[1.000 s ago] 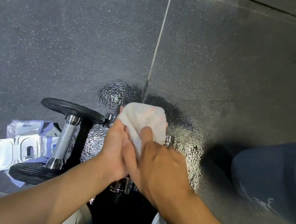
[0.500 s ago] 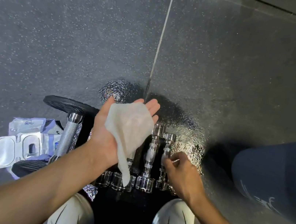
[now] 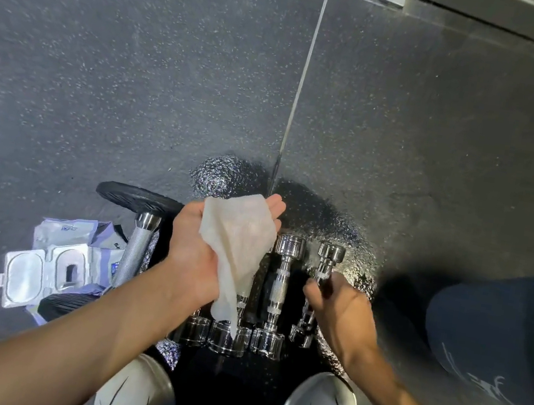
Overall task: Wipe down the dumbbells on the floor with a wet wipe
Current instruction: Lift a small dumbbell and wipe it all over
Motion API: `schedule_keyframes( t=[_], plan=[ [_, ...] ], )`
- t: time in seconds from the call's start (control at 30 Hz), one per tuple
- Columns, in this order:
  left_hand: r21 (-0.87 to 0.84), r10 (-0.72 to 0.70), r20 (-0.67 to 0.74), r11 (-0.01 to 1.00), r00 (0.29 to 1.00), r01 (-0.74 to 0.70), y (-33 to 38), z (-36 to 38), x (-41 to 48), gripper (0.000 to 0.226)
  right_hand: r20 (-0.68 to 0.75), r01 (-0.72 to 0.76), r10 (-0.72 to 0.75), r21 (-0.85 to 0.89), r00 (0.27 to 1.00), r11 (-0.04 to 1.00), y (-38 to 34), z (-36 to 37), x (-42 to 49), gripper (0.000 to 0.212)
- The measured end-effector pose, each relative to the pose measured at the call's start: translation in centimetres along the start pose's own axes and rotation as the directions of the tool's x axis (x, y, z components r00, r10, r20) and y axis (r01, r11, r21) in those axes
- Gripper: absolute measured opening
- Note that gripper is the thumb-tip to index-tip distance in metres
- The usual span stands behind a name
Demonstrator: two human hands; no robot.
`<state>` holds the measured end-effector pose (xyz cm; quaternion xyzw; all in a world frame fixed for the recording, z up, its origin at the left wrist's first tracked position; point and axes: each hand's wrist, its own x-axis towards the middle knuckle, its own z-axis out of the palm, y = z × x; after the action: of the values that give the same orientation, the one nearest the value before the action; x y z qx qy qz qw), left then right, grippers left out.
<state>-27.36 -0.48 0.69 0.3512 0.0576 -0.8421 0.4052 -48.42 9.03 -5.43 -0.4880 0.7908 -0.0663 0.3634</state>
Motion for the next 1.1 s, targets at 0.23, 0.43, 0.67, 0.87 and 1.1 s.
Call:
schedule_keyframes(
  t=[0.23, 0.43, 0.67, 0.87, 1.1],
  plan=[
    [0.145, 0.045, 0.000, 0.988, 0.999, -0.044, 1.3, 4.4, -1.1, 0.060, -0.078, 0.355, -0.351, 0.044, 0.933, 0.934, -11.9, -10.3, -2.6, 0.042],
    [0.386, 0.176, 0.102, 0.900, 0.979, -0.202, 3.5, 14.8, -5.6, 0.056, -0.039, 0.480, -0.481, -0.032, 0.876, 0.877, -21.3, -16.0, -4.6, 0.038],
    [0.464, 0.417, 0.273, 0.732, 0.867, -0.498, 6.1, 23.1, -12.0, 0.042, -0.185, 0.621, -0.612, -0.010, 0.769, 0.784, -26.8, -23.7, -8.4, 0.026],
    [0.648, 0.517, 0.486, 0.329, 0.705, -0.687, 5.7, 27.5, -18.6, 0.024, -0.265, 0.692, -0.658, 0.056, 0.705, 0.719, -28.1, -27.5, -13.4, 0.013],
    [0.664, 0.586, 0.629, -0.061, 0.512, -0.746, 5.0, 28.6, -23.3, 0.023, -0.218, 0.694, -0.679, 0.427, 0.701, 0.579, -26.8, -29.3, -17.8, 0.016]
  ],
)
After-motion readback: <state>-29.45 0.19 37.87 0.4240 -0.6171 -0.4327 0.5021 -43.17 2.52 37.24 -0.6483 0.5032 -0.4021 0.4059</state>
